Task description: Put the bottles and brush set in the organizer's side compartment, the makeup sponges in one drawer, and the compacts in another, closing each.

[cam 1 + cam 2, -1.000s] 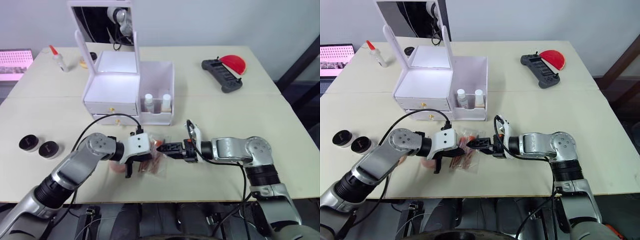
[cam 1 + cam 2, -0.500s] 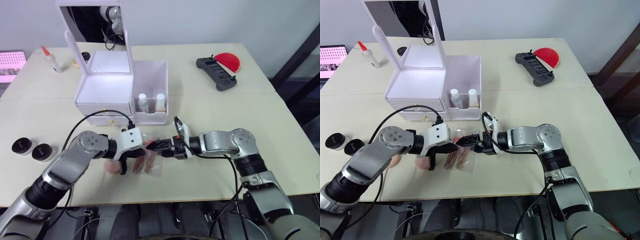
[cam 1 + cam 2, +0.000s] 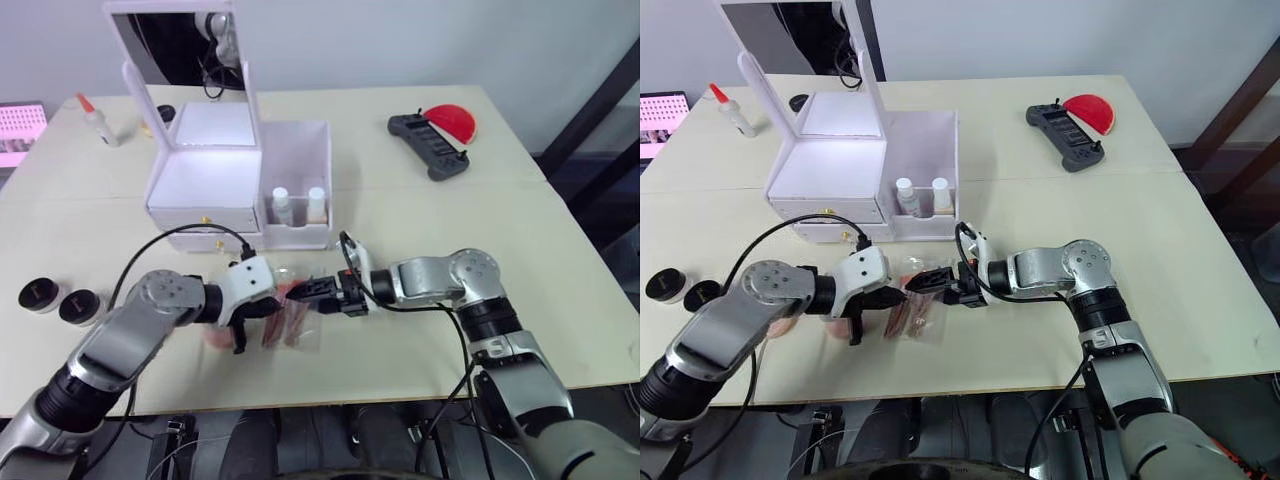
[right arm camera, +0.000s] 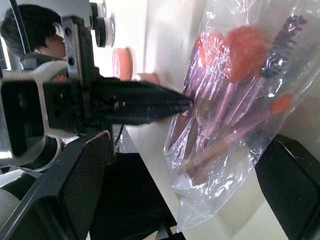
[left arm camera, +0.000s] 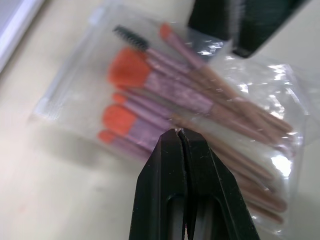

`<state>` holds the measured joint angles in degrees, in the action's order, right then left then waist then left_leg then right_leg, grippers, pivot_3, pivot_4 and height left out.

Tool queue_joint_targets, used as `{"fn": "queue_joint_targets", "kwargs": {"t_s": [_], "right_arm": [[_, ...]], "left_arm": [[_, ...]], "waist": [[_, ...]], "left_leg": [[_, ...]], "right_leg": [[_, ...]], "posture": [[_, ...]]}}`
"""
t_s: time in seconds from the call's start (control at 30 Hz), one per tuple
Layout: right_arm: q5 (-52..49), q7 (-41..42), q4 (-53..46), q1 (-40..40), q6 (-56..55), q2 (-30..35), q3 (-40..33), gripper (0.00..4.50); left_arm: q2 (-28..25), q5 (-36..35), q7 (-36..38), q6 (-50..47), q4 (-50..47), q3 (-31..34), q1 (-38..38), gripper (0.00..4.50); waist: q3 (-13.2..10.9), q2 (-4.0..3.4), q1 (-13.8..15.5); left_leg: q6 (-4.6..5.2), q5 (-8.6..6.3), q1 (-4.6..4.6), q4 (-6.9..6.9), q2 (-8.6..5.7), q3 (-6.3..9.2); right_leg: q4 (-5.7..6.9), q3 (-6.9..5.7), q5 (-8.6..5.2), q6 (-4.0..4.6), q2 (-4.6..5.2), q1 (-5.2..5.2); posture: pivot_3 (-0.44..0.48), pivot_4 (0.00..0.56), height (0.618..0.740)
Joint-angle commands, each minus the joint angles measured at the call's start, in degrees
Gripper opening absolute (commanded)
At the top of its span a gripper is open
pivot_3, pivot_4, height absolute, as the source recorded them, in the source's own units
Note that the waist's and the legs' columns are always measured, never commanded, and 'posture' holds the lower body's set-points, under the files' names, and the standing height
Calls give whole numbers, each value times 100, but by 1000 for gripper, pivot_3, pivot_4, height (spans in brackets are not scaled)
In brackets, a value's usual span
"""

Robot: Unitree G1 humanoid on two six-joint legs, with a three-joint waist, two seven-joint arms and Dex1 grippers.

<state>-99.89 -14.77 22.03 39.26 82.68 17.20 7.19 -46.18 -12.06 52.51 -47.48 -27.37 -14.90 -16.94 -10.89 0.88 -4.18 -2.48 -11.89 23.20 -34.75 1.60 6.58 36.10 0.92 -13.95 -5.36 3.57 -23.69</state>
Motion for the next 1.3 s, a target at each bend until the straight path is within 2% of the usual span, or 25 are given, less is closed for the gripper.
{"fn": "queue_joint_targets", "kwargs": {"t_s": [0.03, 0.13, 0.23, 0.47, 0.73, 0.9, 1.03, 1.17, 1.3], "right_arm": [[489, 110, 251, -31, 201, -270, 143, 4500], [795, 286, 343, 47, 330, -403, 37, 4500], [1172, 448, 370, 87, 435, -533, -23, 3734], [1881, 708, 406, 121, 603, -825, -416, 157], [2345, 972, 49, 122, 949, -802, -976, 70], [2053, 1307, -631, 153, 982, -260, -1004, 70], [1973, 1819, -1673, 107, 924, 141, -1286, 70], [2822, 3681, -3740, -440, -731, 864, -1318, 70], [3662, 5108, -4487, -745, -2031, 1634, -1284, 70]], "left_arm": [[-109, -57, -66, -117, -130, 84, 140, 52], [-51, -128, -128, -178, -135, 101, 163, 52], [-60, -154, -164, -182, -114, 91, 130, 0], [-97, -262, -204, -231, -130, 129, 122, 0], [8, -666, -137, -302, -188, 407, 86, 0], [351, -1860, 219, -252, -383, 1432, 43, 0], [318, -2737, 474, -315, -564, 2154, 47, 0], [117, -3054, 568, -169, -547, 2657, 294, 0], [92, -3290, 482, 18, -540, 3148, 576, 0]], "waist": [[1, -2, 4], [2, -11, 3], [2, -18, 5], [4, -20, 11], [3, -24, 25], [-5, -33, 109], [-11, -37, 158], [-15, -43, 165], [-17, -40, 164]], "left_leg": [[8, -5, -2, 0, 10, -2], [19, -11, -6, 4, 34, 0], [22, -12, -2, 7, 48, -1], [22, -12, 15, 9, 72, -8], [22, -13, 18, 7, 79, -12], [21, -12, 33, -6, 78, -18], [21, -13, 42, -6, 78, -20], [21, -13, 42, 5, 80, -20], [18, -14, 43, 5, 79, -29]], "right_leg": [[1, 0, 0, 10, -10, -1], [8, 0, 0, 38, -39, -10], [8, 10, 6, 51, -63, -26], [10, 17, 19, 72, -89, -54], [8, 16, 20, 74, -94, -59], [5, 16, 20, 74, -89, -62], [4, 16, 20, 73, -90, -74], [3, 16, 15, 67, -94, -78], [-4, 18, 12, 63, -89, -77]], "posture": [[0, 150, 740], [0, 150, 740], [0, 150, 740], [0, 150, 740], [0, 150, 740], [0, 150, 740], [0, 150, 740], [0, 150, 740], [0, 150, 740]]}}
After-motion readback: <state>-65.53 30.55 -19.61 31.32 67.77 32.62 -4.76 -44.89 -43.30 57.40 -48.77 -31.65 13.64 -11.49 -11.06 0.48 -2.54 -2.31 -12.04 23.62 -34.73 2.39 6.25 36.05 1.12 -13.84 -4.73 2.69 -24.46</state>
